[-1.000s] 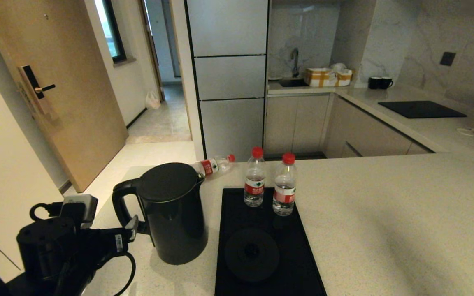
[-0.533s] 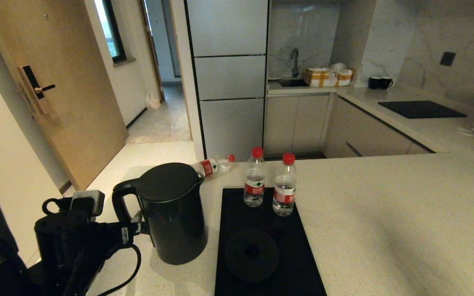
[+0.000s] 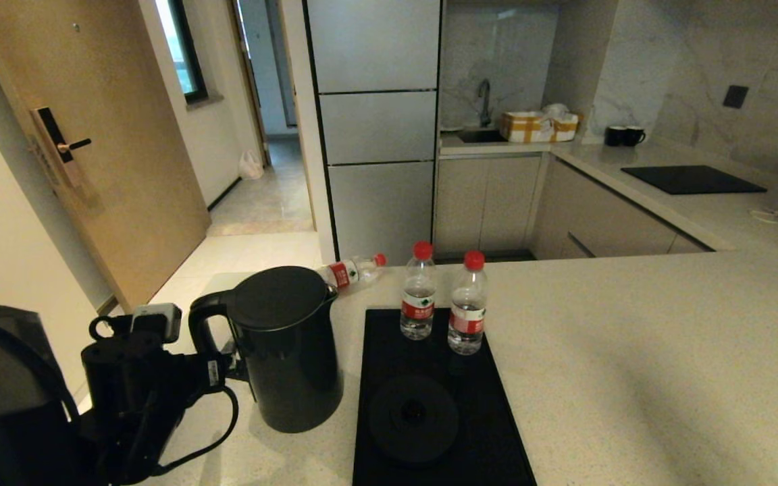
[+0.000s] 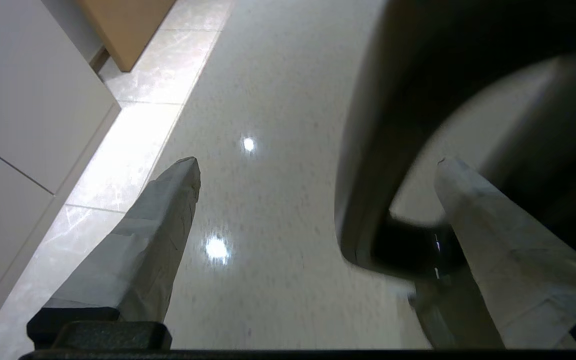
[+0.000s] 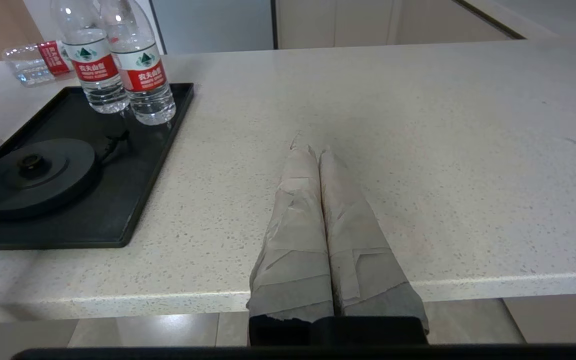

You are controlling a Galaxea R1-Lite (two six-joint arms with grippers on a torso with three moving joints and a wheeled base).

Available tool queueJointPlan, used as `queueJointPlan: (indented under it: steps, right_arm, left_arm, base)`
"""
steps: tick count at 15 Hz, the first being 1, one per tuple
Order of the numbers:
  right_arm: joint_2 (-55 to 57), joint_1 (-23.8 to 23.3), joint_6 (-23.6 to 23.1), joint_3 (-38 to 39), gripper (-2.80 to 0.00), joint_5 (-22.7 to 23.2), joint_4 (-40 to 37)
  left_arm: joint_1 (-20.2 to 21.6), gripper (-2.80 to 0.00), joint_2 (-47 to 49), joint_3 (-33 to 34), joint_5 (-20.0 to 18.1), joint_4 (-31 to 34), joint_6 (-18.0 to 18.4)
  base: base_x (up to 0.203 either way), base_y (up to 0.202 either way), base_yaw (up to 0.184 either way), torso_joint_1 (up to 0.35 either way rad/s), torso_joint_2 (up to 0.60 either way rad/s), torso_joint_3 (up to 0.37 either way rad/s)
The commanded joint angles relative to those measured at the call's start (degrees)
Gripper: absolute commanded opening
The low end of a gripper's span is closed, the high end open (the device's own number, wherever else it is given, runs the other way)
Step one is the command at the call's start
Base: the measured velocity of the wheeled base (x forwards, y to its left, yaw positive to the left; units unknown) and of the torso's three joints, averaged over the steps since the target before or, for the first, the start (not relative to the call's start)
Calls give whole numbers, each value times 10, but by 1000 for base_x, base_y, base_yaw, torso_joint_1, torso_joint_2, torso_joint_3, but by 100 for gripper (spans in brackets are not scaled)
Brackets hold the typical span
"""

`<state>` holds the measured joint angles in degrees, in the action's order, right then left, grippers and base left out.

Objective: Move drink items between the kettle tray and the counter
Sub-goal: Return the kettle to its original position

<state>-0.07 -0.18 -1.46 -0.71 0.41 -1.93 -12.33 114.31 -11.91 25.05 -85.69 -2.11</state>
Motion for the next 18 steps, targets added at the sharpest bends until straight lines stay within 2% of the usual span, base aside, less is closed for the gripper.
queueJointPlan:
  steps: [1,18]
  right_arm:
    - [1,0,0,0,-280,0,0]
    - [1,0,0,0,-280,0,0]
  left_arm:
    - [13,0,20,-18,2,-4,2]
    - [17,0,65,-62,3,-4,-2]
  base:
    - [0,0,0,0,0,0]
    - [0,0,0,0,0,0]
